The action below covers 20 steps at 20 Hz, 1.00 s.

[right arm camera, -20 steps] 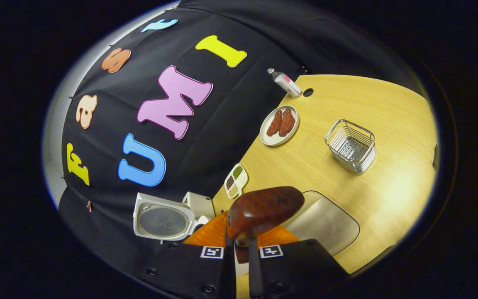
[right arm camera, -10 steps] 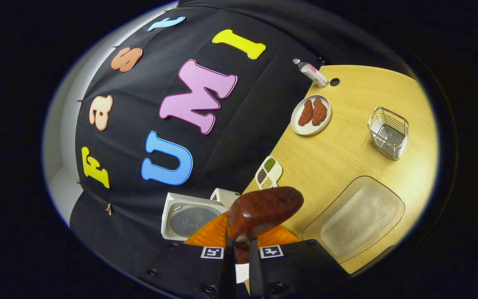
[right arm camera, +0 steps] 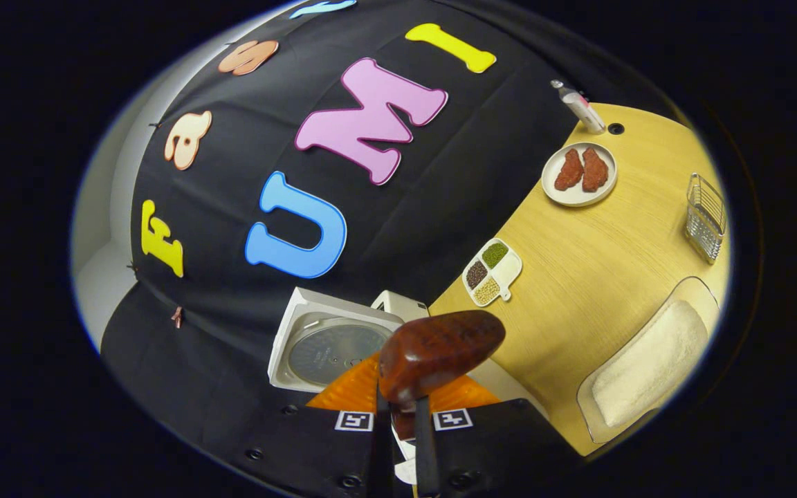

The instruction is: Close the left gripper, press the button to open the rice cooker; take a wooden spoon from the chopstick holder with the right hand, scoop a spoonful of rice and pour it into the rice cooker, then put the wooden spoon back into the chopstick holder.

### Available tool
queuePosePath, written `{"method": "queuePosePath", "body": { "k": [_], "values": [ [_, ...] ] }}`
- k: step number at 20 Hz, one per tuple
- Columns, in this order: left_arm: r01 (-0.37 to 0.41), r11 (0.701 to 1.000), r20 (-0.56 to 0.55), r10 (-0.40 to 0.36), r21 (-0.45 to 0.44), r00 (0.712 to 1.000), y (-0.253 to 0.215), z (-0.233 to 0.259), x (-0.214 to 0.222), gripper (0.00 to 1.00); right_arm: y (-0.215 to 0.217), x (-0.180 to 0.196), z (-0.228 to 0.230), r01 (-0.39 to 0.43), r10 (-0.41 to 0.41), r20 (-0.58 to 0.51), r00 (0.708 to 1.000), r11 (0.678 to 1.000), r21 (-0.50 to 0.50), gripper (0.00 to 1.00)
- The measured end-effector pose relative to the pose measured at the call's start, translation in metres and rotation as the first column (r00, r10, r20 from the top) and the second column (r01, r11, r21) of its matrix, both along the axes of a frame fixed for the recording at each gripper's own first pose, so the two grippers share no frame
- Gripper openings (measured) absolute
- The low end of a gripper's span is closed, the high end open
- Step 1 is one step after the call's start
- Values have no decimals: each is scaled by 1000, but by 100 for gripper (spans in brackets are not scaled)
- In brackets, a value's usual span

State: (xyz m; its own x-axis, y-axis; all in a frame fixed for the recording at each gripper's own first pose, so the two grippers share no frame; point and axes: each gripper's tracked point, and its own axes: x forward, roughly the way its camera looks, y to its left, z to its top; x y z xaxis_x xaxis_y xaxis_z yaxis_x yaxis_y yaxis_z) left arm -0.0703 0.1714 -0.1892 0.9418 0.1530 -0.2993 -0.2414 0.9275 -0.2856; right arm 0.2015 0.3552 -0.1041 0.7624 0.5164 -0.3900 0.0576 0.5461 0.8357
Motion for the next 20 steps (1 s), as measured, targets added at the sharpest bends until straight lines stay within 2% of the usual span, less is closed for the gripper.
{"method": "queuePosePath", "body": {
  "k": [3,6,10,16,20],
  "values": [
    [16,1000,3,-16,-14,1000,-7,2,7,95,37,8,-6,-62,65,46,997,996,-63,17],
    [29,999,22,-29,-20,999,-6,11,19,95,69,14,-11,-122,143,120,982,978,-170,16],
    [33,999,62,-33,3,998,4,24,34,95,105,17,-13,-184,270,217,938,919,-349,16],
    [12,1000,70,-11,-16,998,15,22,44,95,128,33,-24,-176,341,269,901,853,-490,17],
    [5,998,48,-2,-61,999,13,11,43,95,138,28,-34,-175,435,309,846,773,-609,17]
  ]
}}
